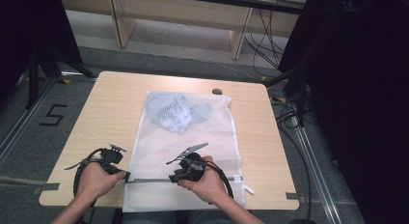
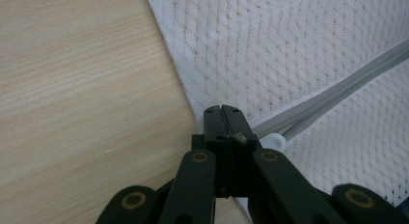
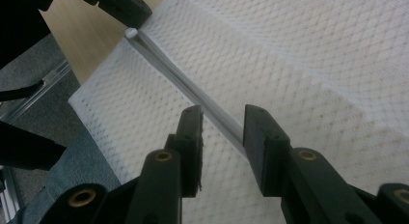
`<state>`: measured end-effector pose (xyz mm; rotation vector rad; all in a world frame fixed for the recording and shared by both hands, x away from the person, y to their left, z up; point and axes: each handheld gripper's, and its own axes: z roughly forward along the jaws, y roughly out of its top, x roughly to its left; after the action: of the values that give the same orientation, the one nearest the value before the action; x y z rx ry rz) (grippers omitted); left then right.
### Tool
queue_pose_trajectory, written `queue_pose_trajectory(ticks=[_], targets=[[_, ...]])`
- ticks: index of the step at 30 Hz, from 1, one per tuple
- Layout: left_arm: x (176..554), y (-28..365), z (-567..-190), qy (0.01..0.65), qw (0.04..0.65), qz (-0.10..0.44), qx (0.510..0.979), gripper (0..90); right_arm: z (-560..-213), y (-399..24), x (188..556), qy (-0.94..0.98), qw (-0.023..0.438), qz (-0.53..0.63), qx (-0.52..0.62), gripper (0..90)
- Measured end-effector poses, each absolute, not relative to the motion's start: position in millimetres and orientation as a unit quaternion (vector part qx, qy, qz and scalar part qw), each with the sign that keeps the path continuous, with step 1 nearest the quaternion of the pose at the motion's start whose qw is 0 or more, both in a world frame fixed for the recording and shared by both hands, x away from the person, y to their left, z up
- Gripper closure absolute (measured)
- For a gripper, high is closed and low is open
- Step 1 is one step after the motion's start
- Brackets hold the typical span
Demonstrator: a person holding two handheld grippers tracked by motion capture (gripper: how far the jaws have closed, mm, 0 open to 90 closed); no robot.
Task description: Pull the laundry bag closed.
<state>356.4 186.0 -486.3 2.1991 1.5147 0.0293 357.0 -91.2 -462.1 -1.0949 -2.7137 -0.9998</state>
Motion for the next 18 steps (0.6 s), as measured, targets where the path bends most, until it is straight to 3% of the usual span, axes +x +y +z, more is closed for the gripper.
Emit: queue_pose_trajectory(ticks=[18], targets=[[357.8, 187.7, -487.6, 0.560, 0.224, 0.002, 0.798, 89.5, -474.2, -41.4, 361.6, -0.867, 0.080, -0.338, -0.357, 71.8]])
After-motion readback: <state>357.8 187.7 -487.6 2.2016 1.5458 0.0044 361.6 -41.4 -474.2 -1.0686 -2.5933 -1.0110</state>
